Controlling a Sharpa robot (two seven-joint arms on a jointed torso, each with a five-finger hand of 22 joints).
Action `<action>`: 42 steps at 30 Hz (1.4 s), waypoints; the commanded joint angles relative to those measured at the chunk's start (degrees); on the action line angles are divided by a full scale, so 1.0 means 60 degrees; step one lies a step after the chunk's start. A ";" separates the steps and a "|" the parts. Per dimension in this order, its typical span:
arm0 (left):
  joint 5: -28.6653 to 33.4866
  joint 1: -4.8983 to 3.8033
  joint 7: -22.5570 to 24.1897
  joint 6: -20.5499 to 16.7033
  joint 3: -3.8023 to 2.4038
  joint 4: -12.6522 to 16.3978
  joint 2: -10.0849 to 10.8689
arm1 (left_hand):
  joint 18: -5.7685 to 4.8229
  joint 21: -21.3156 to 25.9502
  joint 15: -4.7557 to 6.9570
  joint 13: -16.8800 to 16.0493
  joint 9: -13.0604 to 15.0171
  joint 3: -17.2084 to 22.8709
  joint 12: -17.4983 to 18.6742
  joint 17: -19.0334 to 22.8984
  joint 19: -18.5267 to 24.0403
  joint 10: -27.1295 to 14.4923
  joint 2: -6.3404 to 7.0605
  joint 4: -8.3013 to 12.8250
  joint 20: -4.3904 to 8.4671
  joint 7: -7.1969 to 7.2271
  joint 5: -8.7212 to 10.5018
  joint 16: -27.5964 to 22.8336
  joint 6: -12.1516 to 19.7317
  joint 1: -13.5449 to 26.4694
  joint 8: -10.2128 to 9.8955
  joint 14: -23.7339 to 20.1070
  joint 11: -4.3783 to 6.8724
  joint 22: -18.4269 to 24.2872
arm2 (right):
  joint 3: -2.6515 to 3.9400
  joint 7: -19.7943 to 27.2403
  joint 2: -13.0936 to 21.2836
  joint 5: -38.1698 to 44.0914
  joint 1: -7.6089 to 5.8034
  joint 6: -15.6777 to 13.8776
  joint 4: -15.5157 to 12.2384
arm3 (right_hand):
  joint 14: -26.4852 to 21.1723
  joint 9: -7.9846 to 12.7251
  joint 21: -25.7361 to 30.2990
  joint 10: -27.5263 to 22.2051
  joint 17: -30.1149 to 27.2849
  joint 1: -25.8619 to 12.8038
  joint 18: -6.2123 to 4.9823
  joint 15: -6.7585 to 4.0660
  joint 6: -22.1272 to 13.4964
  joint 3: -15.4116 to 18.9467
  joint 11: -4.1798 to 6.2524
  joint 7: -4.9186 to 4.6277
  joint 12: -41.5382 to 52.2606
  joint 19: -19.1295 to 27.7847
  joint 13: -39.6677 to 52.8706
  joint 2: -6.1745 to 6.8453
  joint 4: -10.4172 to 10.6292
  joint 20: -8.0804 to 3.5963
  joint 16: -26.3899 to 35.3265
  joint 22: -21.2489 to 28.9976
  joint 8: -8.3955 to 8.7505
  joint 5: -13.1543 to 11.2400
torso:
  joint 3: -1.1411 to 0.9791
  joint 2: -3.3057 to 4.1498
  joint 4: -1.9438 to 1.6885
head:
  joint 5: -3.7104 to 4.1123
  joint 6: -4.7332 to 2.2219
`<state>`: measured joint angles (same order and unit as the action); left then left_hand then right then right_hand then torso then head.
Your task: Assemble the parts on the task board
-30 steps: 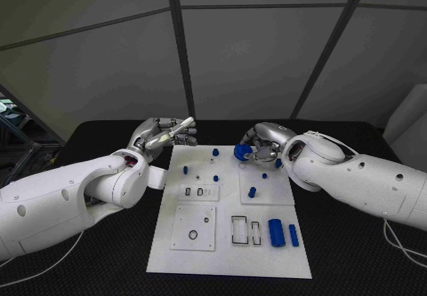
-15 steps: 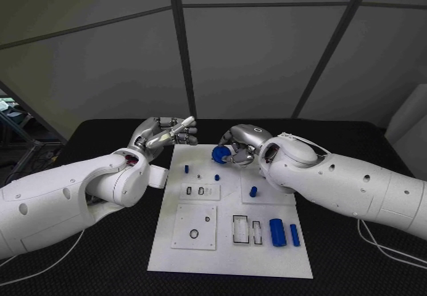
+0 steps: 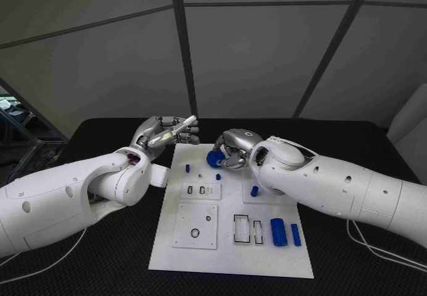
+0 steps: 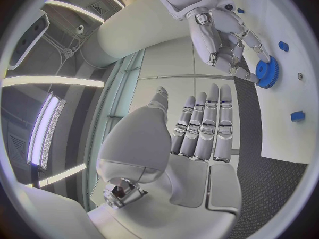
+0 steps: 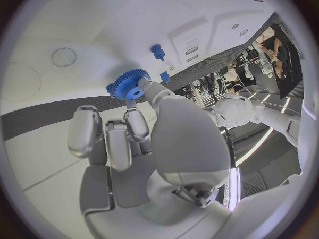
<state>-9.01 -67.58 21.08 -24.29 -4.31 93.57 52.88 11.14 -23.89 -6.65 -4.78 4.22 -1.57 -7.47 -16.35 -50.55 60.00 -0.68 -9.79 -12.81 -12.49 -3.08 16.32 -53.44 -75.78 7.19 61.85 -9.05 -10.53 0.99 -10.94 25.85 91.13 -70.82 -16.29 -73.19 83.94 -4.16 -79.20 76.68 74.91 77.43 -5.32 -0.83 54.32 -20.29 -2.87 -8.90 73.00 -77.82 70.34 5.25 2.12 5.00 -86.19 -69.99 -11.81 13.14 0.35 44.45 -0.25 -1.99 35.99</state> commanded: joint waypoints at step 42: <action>-0.0027 -0.0016 0.0010 0.0099 -0.0006 -0.0030 -0.0028 | -0.0132 0.0033 0.0023 -0.0018 -0.0011 0.0006 0.0033 -0.0014 0.0049 0.0035 -0.0078 0.0082 0.0002 -0.0040 0.0014 -0.0035 -0.0044 0.0050 -0.0051 -0.0075 -0.0068 0.0011 | -0.0083 -0.0029 -0.0175 -0.0127 -0.0020 0.0597 0.0362 | 0.0767 0.0016 -0.0031 -0.0229 0.1404 -0.2059 0.0196 0.0250 -0.0621 0.1319 -0.0360 -0.0185 -0.0182 -0.0062 -0.0181 0.0179 0.1359 0.0308 -0.0159 -0.0035 0.0978 0.0436 | -0.0012 -0.0009 0.0018 | -0.0019 0.0010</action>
<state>-9.01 -67.59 21.06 -24.28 -4.32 93.39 52.75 11.14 -23.88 -6.65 -4.83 4.22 -1.41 -7.47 -16.39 -50.55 60.20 -0.68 -9.62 -12.81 -12.49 -3.08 16.32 -53.44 -75.78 7.19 61.85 -9.25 -10.55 0.60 -10.93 24.57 91.05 -70.99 -12.68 -71.04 83.91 -3.99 -79.20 75.13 74.90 65.50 -5.33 0.24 50.18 -12.37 -4.82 -10.11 71.57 -78.15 69.14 6.54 10.03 6.38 -86.93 -70.13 -6.13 15.46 0.29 44.39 -0.08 -2.11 36.08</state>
